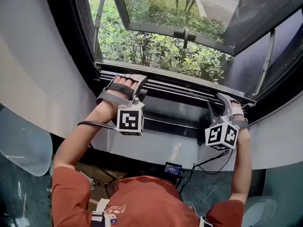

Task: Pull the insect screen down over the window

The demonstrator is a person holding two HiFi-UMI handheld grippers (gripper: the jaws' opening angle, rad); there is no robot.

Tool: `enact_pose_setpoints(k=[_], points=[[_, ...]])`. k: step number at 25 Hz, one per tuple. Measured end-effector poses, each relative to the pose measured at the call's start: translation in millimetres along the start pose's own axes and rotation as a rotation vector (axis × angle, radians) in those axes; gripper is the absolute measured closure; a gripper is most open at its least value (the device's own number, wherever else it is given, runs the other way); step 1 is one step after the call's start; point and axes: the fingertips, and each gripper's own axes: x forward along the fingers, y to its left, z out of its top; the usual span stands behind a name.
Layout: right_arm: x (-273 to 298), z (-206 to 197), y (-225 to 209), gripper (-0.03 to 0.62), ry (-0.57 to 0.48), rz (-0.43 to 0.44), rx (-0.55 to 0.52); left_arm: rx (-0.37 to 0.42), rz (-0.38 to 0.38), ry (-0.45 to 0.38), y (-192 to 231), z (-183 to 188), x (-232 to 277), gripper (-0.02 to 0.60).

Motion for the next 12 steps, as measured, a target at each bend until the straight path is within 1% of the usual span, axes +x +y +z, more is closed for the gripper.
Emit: enact_pose_setpoints(k=[3, 5, 8, 10, 12], points=[[0.7, -1.0, 2.8, 0.461, -0.002, 0.000, 0.016, 0.000, 0.002, -0.001, -2.4, -0.1, 0.6, 0.319], [0.6, -0.9, 2.8, 0.461, -0.003, 0.000, 0.026, -0.006, -0.012, 0.000, -4.4, 0.4, 0.6, 0.319], [0.9, -1.3, 4.6, 0.459, -0.004, 0.001, 0.032, -0.005, -0.003, -0.001, -4.0, 0.8, 1.0, 0.319], [1.8, -2.3, 7.9, 0.456, -0.006, 0.005, 0.036, -0.014, -0.017, -0.001, -9.1, 0.9, 1.4, 0.319], [2.6, -3.1, 11.3, 0.456, -0.008, 0.006, 0.044, -0.013, -0.003, -0.002, -10.2, 0.4, 2.5, 0.319]])
